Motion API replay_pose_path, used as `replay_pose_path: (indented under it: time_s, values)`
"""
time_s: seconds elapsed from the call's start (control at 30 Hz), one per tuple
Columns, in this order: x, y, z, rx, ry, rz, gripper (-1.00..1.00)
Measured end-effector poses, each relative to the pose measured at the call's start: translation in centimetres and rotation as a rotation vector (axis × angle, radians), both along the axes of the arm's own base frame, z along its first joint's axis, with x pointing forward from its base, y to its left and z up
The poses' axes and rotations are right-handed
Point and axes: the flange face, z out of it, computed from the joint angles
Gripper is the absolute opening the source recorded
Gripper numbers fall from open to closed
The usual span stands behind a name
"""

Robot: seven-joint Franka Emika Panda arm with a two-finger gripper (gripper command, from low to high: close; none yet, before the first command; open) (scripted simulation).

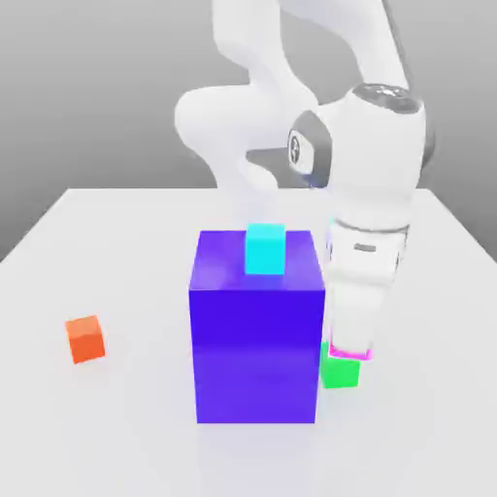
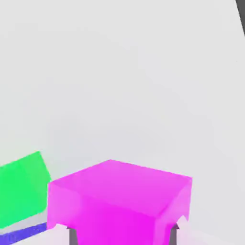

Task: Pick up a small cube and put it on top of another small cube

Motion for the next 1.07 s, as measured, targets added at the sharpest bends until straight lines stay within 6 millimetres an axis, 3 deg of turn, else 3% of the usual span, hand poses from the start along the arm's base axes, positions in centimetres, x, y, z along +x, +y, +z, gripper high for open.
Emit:
replay_pose_path:
  time_s: [0.23,0.53,0.57,0.8,0.87,1.07]
  values:
    - [-6.2,0.5,-1.3,0.024,0.028,0.326,-1.0]
    - [-6.5,0.5,-7.5,0.031,0.032,0.345,-1.0]
    - [-6.6,0.5,-8.0,0.029,0.032,0.347,1.0]
    - [-8.6,3.9,-7.9,0.028,0.032,0.471,1.0]
    - [-6.9,1.4,-6.8,0.033,0.031,0.374,1.0]
    - [-6.6,0.6,-2.5,0.033,0.031,0.349,1.0]
